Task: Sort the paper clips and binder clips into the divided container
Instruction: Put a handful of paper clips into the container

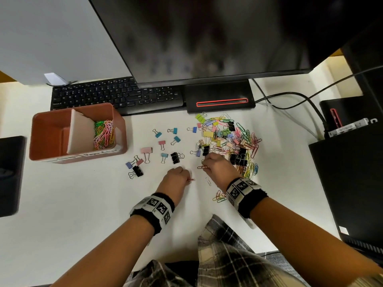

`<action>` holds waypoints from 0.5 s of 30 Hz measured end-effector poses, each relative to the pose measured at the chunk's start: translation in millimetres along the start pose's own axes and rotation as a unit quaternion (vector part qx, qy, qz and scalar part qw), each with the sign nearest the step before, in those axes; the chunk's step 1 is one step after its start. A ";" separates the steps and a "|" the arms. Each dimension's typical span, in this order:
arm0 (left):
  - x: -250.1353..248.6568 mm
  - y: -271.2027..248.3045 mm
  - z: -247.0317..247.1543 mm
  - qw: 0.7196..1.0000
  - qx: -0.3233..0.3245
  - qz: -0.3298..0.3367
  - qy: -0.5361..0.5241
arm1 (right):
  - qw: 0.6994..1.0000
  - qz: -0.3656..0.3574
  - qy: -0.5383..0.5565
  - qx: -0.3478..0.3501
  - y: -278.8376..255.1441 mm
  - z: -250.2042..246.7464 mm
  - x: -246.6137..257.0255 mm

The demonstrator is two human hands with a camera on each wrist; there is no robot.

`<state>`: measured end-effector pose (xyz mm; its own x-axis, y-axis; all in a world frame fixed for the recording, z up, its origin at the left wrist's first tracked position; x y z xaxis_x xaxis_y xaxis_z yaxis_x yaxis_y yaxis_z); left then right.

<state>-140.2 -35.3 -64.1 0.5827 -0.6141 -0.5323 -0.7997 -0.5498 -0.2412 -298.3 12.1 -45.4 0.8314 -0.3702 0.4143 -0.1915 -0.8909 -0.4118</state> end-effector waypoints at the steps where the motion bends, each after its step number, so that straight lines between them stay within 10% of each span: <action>1: -0.1 0.1 0.0 1.000 0.003 0.001 0.004 | 1.000 0.005 -0.002 0.002 1.6 -0.6 1.9; 15: 5.0 -13.3 -21.6 1.000 0.000 0.014 -0.001 | 0.995 0.043 -0.056 0.072 14.4 3.2 16.2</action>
<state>-123.5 -43.4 -46.0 0.5603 -0.6275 -0.5407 -0.8152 -0.5333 -0.2259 -286.0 -5.9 -47.3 0.8700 -0.4039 0.2829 -0.1940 -0.8078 -0.5566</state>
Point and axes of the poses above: each hand's wrist, its own y-axis towards the middle knuckle, its own z-axis out of the palm, x = y × z, the point moved 2 cm from there along y, towards the middle knuckle, and after that the axes turned 8 degrees about z, right-handed, at the moved point
